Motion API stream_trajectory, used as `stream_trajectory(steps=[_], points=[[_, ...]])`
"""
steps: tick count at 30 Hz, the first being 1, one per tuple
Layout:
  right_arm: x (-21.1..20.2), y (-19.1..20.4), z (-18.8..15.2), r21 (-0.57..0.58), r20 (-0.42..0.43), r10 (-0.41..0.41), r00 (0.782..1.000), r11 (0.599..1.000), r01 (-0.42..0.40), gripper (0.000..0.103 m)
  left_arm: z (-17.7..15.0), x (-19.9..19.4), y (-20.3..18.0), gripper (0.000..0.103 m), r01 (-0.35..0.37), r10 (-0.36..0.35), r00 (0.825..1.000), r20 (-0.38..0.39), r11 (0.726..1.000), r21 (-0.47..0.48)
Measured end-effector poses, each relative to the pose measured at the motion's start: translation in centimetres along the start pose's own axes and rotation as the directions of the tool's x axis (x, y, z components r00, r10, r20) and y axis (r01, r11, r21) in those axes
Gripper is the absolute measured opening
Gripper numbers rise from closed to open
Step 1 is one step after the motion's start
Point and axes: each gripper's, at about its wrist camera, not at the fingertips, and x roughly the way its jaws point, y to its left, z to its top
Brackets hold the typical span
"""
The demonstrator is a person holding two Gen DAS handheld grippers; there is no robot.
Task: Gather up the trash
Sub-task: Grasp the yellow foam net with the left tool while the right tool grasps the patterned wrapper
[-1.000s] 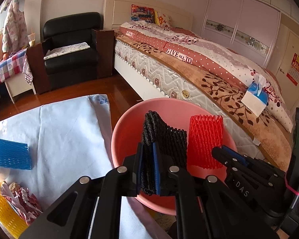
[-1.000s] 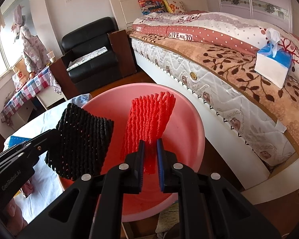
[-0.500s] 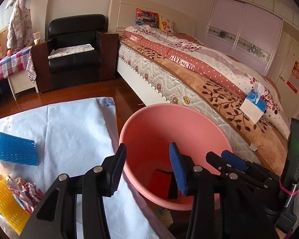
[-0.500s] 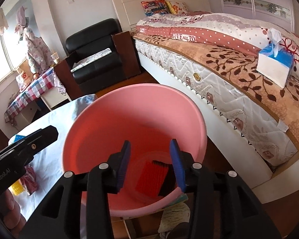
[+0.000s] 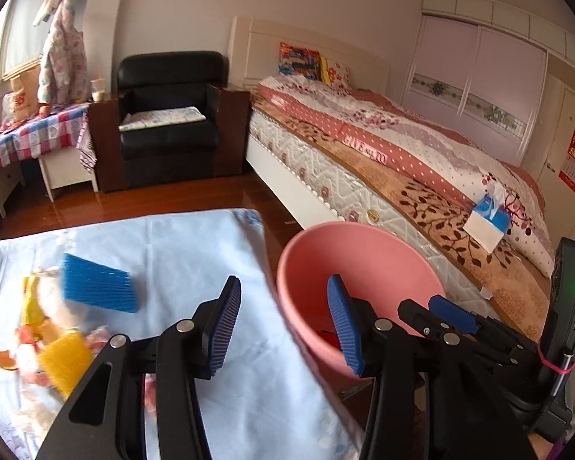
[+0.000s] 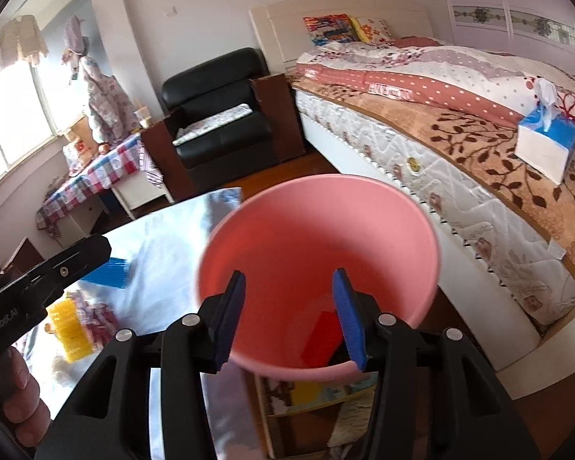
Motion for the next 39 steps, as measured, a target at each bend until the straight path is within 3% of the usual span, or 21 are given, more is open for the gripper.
stream_trajectory(steps=[20,32,39], points=[[-1.7,9.5,-2.1,-0.107,-0.016,0.173,0.985,0.979,-0.173,0.048,-2.3,-7.5,9.9,0.046,-0.13,0.135,0.99,0.033,0.986,-0.108],[0.5,13.7,-4.0,-0.159,-0.12,0.255,0.959,0.949,-0.273,0.048,-4.4,-10.4,18.6,0.046,-0.201,0.209,0.978,0.019,0.96,-0.197],[2.8,16.6,-5.2,-0.186,-0.208,0.296,0.932,0.923,-0.335,0.048,-5.7,-10.8,21.5,0.046,-0.174,0.178,0.984,-0.007,0.957,-0.23]])
